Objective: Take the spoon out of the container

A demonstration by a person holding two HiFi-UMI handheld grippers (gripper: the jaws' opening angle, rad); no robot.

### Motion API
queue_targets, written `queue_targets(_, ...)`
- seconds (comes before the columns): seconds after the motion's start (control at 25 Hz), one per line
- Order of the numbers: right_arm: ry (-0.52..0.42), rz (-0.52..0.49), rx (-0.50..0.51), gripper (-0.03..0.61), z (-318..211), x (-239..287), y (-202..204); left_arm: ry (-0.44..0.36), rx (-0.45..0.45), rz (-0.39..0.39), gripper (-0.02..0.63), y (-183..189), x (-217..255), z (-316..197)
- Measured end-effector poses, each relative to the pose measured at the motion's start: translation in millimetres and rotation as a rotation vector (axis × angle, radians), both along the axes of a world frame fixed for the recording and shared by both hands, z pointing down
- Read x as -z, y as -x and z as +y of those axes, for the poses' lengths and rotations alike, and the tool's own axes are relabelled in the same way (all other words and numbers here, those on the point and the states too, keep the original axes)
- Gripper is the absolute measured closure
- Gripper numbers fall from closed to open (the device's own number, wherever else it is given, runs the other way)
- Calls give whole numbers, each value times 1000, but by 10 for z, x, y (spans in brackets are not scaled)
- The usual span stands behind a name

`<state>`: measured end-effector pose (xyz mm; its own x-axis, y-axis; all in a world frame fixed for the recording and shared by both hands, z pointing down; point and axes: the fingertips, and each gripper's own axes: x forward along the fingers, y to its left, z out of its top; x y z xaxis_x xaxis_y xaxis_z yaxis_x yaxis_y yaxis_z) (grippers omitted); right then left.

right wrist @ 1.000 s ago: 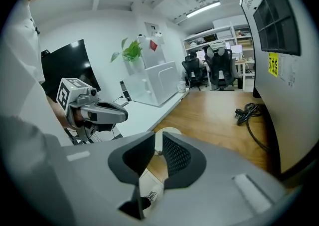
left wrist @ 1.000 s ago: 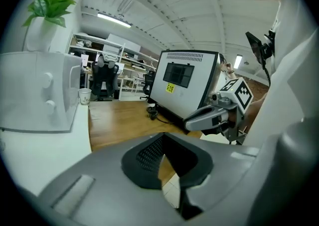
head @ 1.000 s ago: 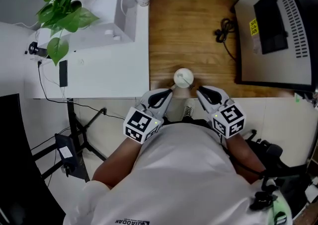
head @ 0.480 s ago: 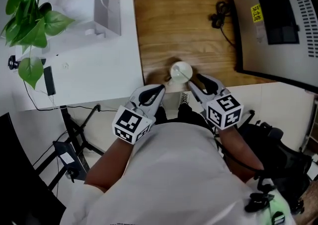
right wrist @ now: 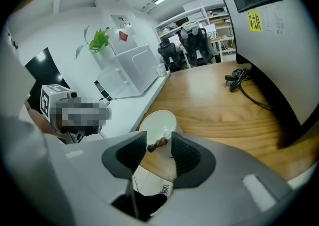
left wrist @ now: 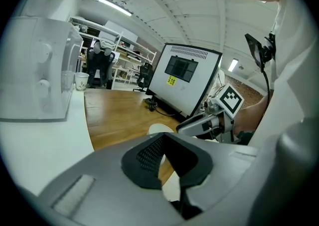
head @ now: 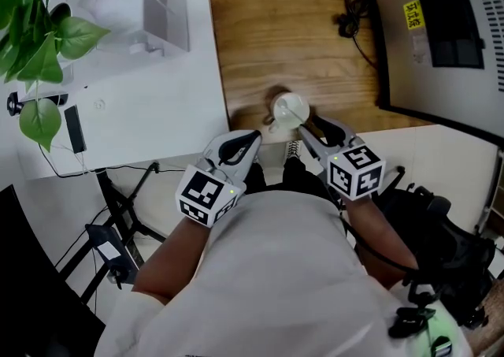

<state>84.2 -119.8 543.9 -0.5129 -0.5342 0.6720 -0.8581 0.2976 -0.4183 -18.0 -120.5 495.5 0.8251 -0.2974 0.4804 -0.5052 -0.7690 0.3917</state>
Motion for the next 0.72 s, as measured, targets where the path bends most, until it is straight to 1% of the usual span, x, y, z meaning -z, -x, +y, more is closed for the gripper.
queue_targets(0.16,16,2,12,434,30,-52,22,1,3,3,609,-7,15,-10)
queue_targets(0.4,3,22,29,479,30,-59,12,0,16,1,609,7,16,-11)
queue_targets(0.72,-21,65,69,502,5,-44,-15,-9,29,-2,609,-7,32,24)
